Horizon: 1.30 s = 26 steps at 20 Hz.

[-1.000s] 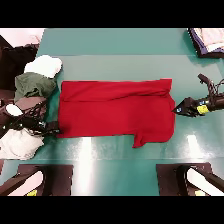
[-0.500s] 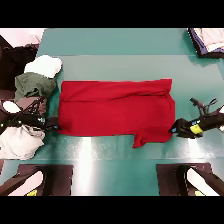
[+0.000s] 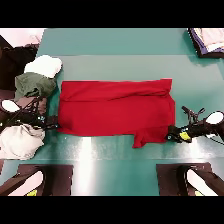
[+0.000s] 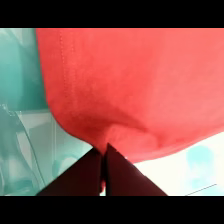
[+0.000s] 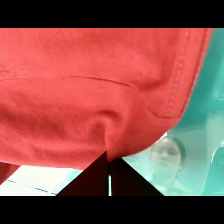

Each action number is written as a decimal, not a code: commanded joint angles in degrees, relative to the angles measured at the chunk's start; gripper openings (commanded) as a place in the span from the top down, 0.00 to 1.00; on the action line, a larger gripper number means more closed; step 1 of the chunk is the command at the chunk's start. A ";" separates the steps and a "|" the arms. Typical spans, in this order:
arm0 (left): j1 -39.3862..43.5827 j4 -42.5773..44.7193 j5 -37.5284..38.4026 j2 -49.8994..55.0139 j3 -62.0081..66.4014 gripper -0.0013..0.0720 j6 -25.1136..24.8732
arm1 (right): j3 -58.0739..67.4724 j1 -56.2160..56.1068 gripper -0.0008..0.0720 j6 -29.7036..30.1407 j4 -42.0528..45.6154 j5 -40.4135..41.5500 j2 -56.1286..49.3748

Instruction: Fold the shirts.

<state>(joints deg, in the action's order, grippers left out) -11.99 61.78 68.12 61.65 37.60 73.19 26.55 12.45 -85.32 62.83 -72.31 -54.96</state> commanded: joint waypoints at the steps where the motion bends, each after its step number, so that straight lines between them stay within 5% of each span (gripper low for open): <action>1: -0.07 0.24 0.96 -0.07 0.90 0.95 -0.31 | 0.17 -1.16 0.97 0.63 0.76 -2.58 0.04; 10: 0.07 1.57 12.28 -11.80 5.07 0.95 -0.11 | 16.11 -1.16 0.97 -0.33 21.16 -30.05 18.49; 14: 4.63 1.09 17.81 -13.09 4.61 0.95 3.87 | 17.03 -1.16 0.97 -0.79 20.70 -30.45 25.40; 20: 7.48 -6.05 -3.69 -13.07 5.55 0.95 6.97 | 18.23 -1.16 0.97 -0.76 15.17 -23.50 18.58; 26: 7.48 -3.28 -10.05 -4.24 12.15 0.95 7.69 | 31.80 -1.36 0.97 -0.68 14.78 -16.09 1.90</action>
<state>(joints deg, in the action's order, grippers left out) -4.60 58.22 62.76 53.15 47.09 80.36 52.88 11.29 -86.06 78.22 -91.92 -46.17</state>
